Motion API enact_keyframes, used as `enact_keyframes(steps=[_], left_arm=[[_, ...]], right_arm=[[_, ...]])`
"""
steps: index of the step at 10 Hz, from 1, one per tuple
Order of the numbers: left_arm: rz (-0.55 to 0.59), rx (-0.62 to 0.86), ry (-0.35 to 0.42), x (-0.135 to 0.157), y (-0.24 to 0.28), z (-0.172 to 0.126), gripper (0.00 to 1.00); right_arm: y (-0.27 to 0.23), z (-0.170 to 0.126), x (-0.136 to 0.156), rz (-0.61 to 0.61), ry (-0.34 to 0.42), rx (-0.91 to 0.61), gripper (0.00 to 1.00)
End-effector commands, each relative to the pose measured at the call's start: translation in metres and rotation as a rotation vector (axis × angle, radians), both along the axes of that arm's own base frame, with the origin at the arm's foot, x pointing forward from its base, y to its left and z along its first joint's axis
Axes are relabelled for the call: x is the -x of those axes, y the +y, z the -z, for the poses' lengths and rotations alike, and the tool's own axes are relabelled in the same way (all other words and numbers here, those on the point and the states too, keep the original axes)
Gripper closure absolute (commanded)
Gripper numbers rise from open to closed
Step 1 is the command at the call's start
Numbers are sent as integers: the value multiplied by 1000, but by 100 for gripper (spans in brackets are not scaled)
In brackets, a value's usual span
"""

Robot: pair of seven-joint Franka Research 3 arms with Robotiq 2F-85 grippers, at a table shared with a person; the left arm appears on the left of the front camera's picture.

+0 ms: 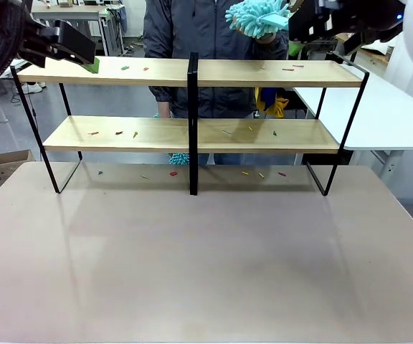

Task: Clean the shelves.
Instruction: Pick up the Duster when the human hands it over.

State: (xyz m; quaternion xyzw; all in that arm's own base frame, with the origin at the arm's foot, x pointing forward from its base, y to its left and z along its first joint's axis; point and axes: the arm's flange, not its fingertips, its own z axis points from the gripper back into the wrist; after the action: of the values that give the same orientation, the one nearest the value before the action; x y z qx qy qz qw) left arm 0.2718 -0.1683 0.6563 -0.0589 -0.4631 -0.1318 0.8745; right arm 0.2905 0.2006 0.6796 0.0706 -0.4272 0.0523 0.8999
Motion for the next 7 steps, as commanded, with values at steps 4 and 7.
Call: enact_keyframes(steps=[4, 7], left_arm=[[-4, 6, -2, 1, 0, -1, 0], [-4, 6, -2, 1, 0, -1, 0]], right_arm=[[10, 3, 0, -29, -25, 25, 0], [10, 4, 0, -27, -41, 33, 0]])
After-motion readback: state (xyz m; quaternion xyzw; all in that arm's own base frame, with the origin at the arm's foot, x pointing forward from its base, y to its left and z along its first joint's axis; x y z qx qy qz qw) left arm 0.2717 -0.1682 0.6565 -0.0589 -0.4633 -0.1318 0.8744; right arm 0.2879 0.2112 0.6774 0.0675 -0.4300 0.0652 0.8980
